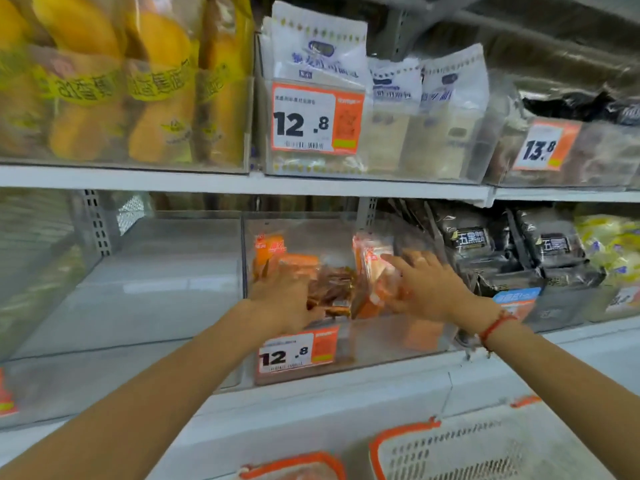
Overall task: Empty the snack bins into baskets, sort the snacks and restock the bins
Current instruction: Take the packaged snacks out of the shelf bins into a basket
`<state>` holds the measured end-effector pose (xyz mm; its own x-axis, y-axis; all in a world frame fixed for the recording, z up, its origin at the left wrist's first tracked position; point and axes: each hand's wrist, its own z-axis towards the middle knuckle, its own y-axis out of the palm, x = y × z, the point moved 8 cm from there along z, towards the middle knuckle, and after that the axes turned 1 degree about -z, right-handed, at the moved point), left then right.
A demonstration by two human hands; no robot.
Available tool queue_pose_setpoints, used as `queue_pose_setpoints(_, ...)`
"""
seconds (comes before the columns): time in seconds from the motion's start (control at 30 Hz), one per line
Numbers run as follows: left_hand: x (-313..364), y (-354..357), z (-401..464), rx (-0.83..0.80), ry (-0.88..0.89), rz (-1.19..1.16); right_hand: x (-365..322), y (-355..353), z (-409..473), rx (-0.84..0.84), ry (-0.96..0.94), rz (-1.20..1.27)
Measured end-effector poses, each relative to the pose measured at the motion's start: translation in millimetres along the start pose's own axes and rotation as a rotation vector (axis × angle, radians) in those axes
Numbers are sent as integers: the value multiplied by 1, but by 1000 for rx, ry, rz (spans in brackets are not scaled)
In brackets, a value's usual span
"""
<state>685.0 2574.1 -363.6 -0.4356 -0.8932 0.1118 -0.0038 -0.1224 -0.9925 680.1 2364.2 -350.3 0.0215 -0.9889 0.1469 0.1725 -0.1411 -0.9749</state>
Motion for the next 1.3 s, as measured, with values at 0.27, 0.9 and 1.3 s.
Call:
queue_pose_setpoints(0.27,-6,13,18,-241,40,51,-7,29,46,-188,-101,-138)
queue_pose_setpoints(0.9,31,-75,-90,455,185,-6,-30,-102,-66,864,-179,-87)
queue_pose_setpoints(1.3,-24,-53,-270,173,76,-58,-139,-58,-171,299,-275,521)
